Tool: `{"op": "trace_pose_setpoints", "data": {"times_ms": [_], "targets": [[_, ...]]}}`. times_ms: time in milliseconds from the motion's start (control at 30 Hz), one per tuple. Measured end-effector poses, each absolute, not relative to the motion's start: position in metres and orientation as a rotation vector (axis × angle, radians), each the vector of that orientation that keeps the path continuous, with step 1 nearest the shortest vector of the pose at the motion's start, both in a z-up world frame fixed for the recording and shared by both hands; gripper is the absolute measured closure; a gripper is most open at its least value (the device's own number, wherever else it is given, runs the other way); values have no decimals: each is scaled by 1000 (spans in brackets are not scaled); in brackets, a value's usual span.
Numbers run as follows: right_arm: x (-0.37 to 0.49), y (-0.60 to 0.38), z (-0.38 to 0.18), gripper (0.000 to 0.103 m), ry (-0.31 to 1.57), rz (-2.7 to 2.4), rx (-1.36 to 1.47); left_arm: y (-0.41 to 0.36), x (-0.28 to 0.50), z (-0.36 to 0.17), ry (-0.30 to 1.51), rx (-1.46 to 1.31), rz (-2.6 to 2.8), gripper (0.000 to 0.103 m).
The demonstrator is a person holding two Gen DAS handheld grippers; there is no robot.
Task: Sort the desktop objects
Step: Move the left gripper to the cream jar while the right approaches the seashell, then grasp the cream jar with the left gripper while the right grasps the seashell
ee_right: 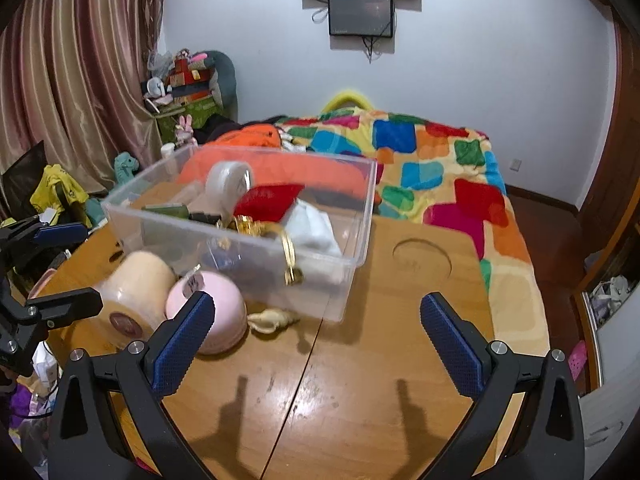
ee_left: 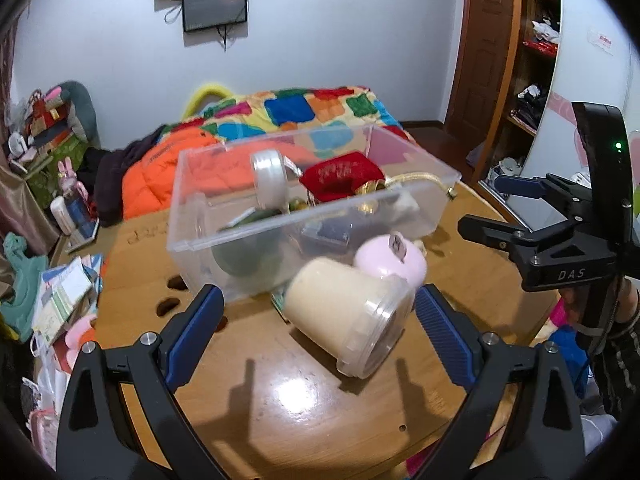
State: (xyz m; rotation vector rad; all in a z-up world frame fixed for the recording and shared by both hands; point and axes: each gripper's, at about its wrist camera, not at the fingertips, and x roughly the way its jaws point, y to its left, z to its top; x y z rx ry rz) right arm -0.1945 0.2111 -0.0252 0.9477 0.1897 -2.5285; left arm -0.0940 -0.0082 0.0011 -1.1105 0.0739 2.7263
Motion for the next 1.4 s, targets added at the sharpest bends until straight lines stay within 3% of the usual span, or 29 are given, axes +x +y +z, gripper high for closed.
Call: {"op": "trace_pose_setpoints", "data": {"times_ms": [267,567,833,900,1033,1400], "targets": [[-202,207,-50,4,191,-2480,1033,-10,-103,-18,2,-1171,2688,5],[-209,192,-67,39,285,-2404,1081,-4,-110,-25,18,-1156,2662,6],[-213,186,-73,48,340,-2367,1099,-6,-113,-28,15,-1139,2640,6],[-214,186,-73,48,351,-2361,1096,-7,-113,-29,5,-1132,2628,9],[-216,184,-72,50,382,-2351,1090,-4,-111,-28,-19,-1114,2589,24],[-215,170,-71,71,450,-2320,1049,-10,-103,-28,-68,-1096,2620,29]]}}
